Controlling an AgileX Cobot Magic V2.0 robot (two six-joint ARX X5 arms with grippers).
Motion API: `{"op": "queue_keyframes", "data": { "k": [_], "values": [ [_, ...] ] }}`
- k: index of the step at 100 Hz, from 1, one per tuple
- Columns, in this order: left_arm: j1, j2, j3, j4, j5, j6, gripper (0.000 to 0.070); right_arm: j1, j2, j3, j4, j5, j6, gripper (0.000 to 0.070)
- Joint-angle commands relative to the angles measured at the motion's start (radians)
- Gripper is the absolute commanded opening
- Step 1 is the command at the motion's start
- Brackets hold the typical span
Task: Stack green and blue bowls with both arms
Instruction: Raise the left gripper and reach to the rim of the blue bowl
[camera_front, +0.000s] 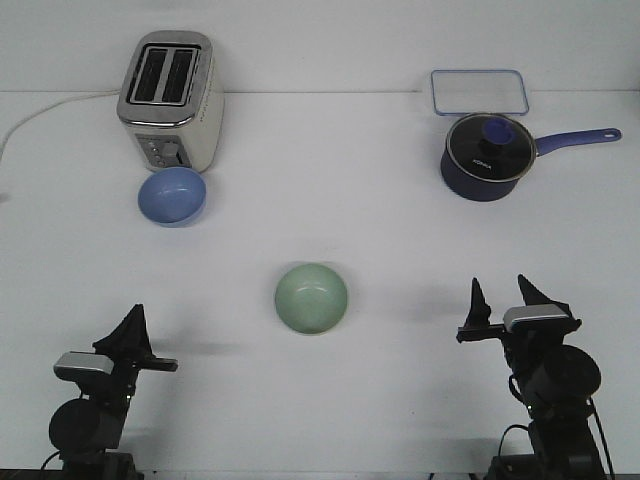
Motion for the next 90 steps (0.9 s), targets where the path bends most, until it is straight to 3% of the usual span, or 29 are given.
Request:
{"op": "queue_keyframes", "data": {
  "k": [1, 90],
  "values": [
    [0.001, -0.002, -0.019, 0.010, -0.002, 0.008, 0.0011, 0.002, 0.004, 0.000, 0.015, 0.003, 0.013, 0.0515],
    [0.001, -0.001, 0.011, -0.013, -0.003, -0.001, 0.0011, 0.002, 0.004, 0.000, 0.015, 0.003, 0.013, 0.0514]
  ]
}}
